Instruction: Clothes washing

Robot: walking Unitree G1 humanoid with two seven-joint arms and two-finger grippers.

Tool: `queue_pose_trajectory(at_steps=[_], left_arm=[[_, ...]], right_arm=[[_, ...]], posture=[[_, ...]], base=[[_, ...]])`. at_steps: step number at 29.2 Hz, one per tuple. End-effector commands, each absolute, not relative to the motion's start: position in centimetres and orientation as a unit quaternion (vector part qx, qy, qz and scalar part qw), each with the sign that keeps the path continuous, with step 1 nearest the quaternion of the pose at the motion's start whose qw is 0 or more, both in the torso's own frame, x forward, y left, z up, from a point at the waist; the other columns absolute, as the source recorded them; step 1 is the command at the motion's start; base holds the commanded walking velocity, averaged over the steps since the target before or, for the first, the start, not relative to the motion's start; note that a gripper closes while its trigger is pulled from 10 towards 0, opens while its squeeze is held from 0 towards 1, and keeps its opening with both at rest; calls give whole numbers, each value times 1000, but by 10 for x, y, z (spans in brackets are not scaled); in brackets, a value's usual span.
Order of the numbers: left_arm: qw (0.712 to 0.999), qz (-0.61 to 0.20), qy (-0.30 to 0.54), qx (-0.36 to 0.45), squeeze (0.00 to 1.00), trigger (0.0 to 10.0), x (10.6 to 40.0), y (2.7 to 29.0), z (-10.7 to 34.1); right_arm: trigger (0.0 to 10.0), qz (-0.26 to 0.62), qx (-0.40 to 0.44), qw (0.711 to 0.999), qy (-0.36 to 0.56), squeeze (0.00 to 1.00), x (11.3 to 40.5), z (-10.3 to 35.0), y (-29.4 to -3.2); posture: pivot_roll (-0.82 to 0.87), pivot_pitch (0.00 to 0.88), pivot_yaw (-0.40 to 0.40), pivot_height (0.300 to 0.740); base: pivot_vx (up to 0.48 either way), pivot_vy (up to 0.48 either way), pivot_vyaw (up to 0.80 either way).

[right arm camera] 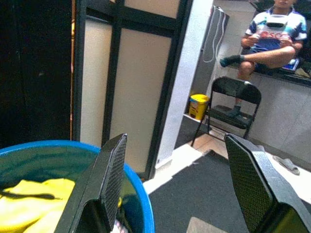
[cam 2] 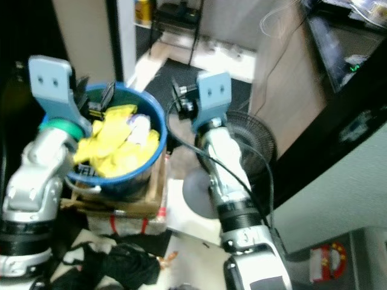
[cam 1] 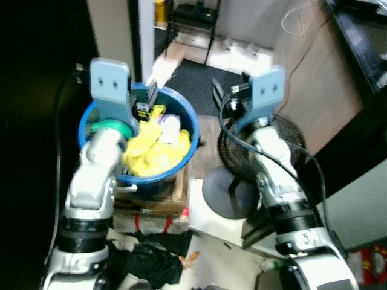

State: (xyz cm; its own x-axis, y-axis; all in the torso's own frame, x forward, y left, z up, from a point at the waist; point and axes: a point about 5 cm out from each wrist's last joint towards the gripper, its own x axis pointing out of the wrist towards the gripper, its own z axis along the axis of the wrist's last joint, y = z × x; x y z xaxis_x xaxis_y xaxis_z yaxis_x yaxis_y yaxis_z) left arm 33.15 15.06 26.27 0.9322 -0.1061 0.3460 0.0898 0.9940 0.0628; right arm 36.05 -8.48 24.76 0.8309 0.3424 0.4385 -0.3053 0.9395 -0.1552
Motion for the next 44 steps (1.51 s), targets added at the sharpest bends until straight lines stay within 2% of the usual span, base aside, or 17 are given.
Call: queue_pose_trajectory(at_steps=[1, 4, 44], left_arm=[[984, -58, -169, 22, 0, 10000, 332, 146, 259], [984, -58, -168, 20, 0, 10000, 332, 147, 258], [989, -71, -130, 19, 0, 10000, 331, 143, 245]], right_arm=[[10000, 157, -34, 960, -229, 0, 361, 244, -92], [10000, 153, -32, 961, -230, 0, 362, 245, -93], [10000, 165, -24, 960, -226, 0, 359, 241, -89]], posture=[[39, 86, -47, 740], [39, 88, -47, 740], [42, 100, -44, 740]], base=[[428, 0, 0], [365, 0, 0], [0, 0, 0]])
